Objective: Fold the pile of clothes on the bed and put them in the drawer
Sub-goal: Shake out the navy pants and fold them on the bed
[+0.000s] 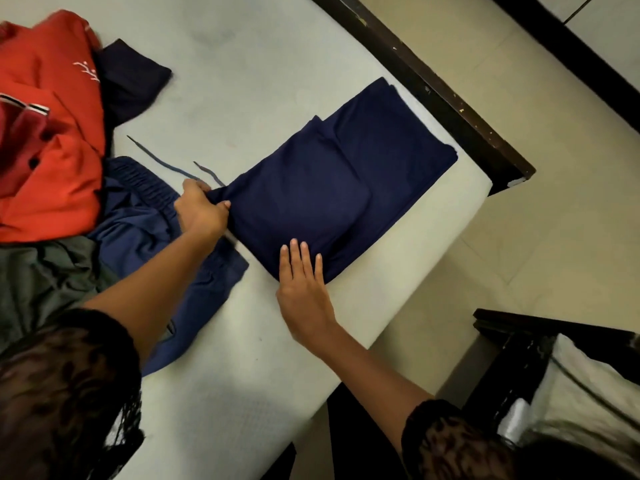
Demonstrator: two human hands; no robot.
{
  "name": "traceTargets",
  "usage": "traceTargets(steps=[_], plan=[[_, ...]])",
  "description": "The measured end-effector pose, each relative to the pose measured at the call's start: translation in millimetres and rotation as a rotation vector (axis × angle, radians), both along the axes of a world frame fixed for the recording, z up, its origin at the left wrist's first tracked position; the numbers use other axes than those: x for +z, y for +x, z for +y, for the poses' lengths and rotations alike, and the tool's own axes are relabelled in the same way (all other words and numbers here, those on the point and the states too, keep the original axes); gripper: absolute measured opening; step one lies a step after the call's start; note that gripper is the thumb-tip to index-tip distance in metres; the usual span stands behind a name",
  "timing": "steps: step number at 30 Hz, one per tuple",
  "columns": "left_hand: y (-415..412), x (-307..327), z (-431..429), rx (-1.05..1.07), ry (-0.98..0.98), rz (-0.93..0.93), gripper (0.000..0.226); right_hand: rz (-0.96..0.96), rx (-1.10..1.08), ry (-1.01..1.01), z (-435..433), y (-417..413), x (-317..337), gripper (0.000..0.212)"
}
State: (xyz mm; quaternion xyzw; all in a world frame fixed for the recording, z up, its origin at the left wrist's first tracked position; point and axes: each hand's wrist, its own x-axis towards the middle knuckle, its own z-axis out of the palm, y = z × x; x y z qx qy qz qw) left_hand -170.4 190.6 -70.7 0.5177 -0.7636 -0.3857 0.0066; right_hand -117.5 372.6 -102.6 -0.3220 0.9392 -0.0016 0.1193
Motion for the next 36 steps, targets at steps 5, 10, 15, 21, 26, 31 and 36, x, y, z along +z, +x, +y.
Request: traceTargets(steps=[5,10,15,21,26,31,36], plan=[[64.8,14.0,0.1,0.007,-0.124,0.037,0.029,-0.119,-0.083,-0.094,-26.7,69.5,12.6,0.058],[105.3,8.0,-5.3,0.05,-0.286,0.002,0.035,-0.127,-0.061,-0.114,-44.4,114.3,22.8,0.059],[109.1,-3.7,9.6,-0.375,-0.543,0.059,0.049,-0.006,-0.024,-0.499,-37.5,72.2,14.0,0.047],[99.1,-38.9,38.9,-0.773,-0.629,-0.068,0.056,-0.024,0.099,-0.316,-43.7,-27.1,-10.6,0.057],[111.1,-64.8,38.1,-0.809,-0.637,-0.177,0.065,0.015,0.145,-0.104,-20.3,-68.9,-37.5,0.064],[107.6,-58.5,40.3,-0.794,-0.618,-0.192,0.068,0.011,-0.035,-0.097,30.9,-107.4,-39.2,0.069],[94.8,-48.7,49.0,-0.775,-0.662,-0.165,0.069,0.033,-0.129,-0.061,39.8,-150.4,-31.8,0.074]])
